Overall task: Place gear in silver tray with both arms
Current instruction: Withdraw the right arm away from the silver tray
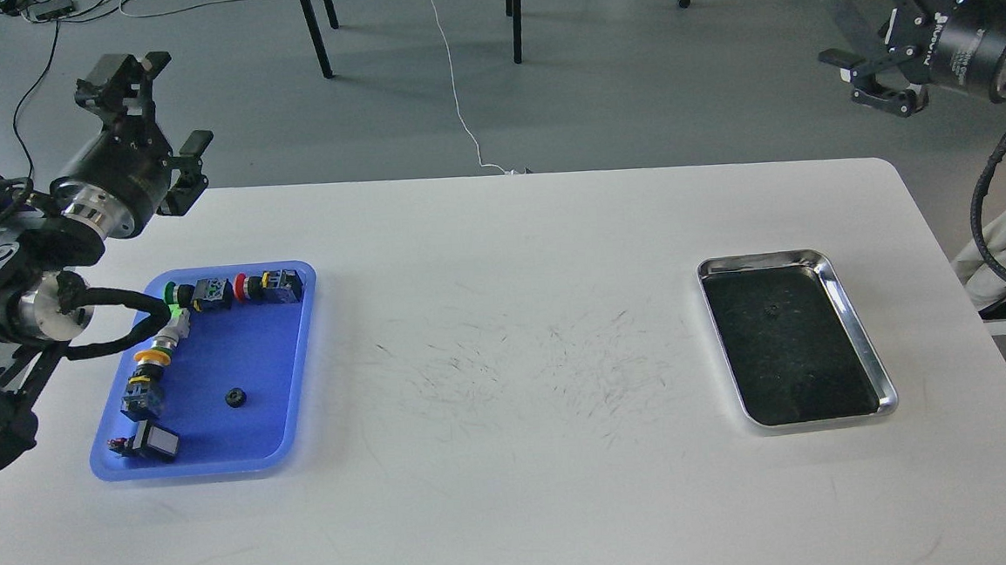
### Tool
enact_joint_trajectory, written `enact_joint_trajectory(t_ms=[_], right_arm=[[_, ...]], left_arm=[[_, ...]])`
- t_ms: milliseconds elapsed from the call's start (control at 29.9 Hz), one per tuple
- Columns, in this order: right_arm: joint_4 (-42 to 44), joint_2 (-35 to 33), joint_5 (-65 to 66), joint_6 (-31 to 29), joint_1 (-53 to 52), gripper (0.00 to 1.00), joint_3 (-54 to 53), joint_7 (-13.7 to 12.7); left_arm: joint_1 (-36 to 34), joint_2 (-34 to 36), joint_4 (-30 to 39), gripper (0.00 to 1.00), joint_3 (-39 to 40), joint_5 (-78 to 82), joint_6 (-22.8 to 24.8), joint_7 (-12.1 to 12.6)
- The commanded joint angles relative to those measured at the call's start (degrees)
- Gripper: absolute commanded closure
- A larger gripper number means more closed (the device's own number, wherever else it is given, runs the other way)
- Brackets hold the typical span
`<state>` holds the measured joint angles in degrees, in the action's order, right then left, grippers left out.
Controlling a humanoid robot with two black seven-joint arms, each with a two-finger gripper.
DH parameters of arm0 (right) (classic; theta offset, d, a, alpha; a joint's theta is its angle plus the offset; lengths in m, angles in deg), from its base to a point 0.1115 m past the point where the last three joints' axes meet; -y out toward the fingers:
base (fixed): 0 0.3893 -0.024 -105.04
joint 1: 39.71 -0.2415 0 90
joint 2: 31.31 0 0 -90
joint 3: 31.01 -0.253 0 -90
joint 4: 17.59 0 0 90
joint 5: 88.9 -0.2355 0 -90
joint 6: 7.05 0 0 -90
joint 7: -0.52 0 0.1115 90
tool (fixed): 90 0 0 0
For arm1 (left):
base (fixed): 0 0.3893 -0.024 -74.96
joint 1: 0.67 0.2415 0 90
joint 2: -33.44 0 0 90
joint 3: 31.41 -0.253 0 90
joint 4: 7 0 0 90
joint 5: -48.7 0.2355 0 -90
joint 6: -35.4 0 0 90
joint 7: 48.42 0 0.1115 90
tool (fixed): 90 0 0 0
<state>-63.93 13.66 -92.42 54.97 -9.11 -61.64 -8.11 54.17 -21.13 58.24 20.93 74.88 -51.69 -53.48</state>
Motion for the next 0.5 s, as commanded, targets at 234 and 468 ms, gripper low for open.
enact_joint_trajectory(t_ms=[234, 468], right_arm=[[8.46, 0.64, -34.51, -0.02, 19.75, 0.10, -6.98, 4.84], [-1.47, 1.52, -36.29, -0.02, 29.35, 0.10, -12.52, 5.90]], left_arm=[[1.67, 14.57, 16.83, 0.02, -2.15, 0.36, 7.37, 0.66], [1.76, 25.82, 29.31, 0.02, -10.32, 6.85, 8.08, 0.75]])
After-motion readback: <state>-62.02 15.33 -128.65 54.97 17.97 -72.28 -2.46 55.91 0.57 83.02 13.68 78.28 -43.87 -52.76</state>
